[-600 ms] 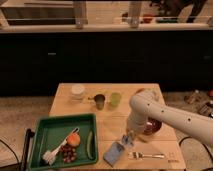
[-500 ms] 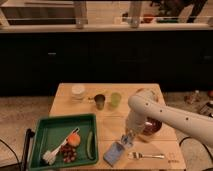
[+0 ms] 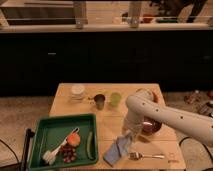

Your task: Place towel in table surface

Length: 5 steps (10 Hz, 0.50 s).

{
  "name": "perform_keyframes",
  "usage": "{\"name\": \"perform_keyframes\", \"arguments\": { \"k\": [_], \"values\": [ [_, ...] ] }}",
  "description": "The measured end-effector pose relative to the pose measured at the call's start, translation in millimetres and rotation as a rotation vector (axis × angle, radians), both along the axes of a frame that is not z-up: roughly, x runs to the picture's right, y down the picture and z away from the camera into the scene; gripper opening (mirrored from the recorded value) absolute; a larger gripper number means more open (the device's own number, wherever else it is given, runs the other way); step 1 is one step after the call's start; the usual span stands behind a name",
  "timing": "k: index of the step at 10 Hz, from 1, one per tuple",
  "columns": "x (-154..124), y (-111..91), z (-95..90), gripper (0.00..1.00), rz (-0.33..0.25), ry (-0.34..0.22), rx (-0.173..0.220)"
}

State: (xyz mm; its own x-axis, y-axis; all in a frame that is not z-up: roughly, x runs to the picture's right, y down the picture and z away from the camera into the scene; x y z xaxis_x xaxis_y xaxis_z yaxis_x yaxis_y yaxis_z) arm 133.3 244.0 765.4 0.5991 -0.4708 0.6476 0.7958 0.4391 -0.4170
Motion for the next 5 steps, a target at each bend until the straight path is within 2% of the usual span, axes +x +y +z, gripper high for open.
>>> {"name": "perform_keyframes", "arguments": {
  "k": [3,5],
  "values": [
    [2.2,0.1,2.6,0.8,0.008,-0.003,0.006],
    [4.6,-8.6,-5.8,0.8,0.014,-0.006,0.031]
  ]
}}
